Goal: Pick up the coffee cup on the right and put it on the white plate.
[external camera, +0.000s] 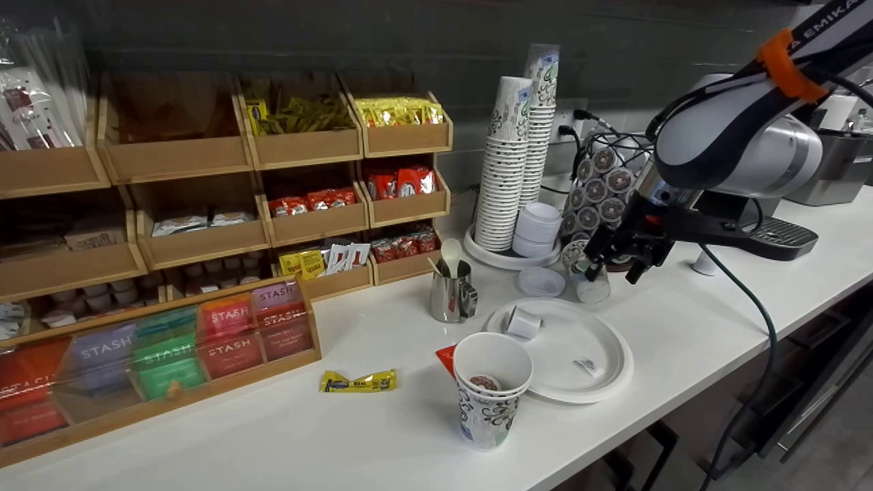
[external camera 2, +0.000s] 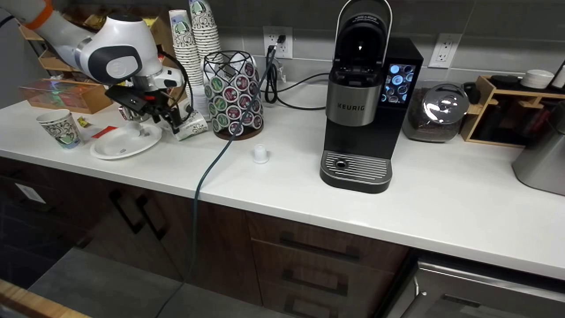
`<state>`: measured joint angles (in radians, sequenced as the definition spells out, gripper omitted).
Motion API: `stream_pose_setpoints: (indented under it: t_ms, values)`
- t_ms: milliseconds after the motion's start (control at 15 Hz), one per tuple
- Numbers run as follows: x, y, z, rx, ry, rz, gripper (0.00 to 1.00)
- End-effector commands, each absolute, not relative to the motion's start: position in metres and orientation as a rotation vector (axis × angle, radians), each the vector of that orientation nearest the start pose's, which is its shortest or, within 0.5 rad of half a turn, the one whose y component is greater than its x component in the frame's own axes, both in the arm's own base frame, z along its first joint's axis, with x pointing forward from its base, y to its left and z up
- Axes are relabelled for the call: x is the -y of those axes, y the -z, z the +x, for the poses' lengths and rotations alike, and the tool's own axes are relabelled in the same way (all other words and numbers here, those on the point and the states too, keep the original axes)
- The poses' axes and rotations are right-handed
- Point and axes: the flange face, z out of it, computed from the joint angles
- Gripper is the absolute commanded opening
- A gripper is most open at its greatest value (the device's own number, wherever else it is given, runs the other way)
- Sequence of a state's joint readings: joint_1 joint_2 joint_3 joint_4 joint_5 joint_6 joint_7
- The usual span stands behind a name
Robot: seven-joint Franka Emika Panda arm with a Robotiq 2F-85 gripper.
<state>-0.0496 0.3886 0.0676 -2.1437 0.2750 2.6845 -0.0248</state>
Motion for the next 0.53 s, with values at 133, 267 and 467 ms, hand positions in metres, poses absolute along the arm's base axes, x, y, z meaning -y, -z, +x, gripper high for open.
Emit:
stream_pose_setpoints:
  t_ms: [133, 267, 467]
  values:
    - [0.001, -0.236, 0.587, -0.476, 0.304, -2.973, 1.0]
    - [0.001, -0.236, 0.591, -0.654, 0.353, -2.957, 1.0]
    - [-0.009, -0.227, 0.593, -0.799, 0.318, -2.985, 1.0]
